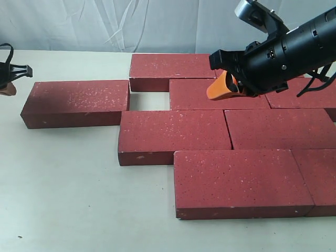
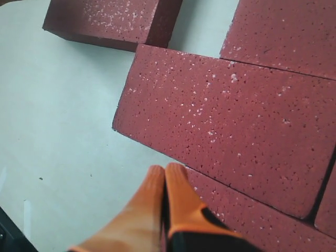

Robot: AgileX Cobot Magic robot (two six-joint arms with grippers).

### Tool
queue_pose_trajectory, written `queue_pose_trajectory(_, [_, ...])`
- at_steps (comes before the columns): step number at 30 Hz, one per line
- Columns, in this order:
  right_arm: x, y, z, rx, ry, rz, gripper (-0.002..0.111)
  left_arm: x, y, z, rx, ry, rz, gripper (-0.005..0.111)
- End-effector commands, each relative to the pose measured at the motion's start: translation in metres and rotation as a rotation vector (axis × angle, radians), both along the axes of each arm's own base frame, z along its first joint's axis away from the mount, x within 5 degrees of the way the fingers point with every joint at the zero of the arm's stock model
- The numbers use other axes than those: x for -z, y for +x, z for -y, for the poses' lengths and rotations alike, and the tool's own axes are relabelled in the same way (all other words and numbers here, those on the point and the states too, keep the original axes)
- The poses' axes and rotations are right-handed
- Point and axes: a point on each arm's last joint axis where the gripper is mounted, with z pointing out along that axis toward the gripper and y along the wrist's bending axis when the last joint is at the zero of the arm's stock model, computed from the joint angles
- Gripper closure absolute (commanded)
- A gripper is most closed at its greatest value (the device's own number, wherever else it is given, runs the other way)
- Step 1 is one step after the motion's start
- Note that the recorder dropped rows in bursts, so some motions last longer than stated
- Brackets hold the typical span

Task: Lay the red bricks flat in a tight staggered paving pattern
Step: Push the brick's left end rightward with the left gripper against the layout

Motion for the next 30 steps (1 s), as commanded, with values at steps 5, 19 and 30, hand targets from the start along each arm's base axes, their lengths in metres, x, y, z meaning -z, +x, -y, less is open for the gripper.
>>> queue_pose_trajectory(5, [-0.002, -0.001, 0.001, 0.003, -0.007, 0.018, 0.109, 0.000, -0.001, 0.001, -0.003, -0.004, 0.007, 0.107])
queue_pose_trajectory(19, [-0.002, -0.001, 0.001, 0.002, -0.008, 0.019, 0.109, 0.036, 0.004, 0.007, 0.027, -0.089, -0.059, 0.107])
queue_pose_trajectory(30, [-0.002, -0.001, 0.001, 0.002, -0.008, 0.019, 0.109, 0.037, 0.008, 0.021, 0.096, -0.204, -0.018, 0.107])
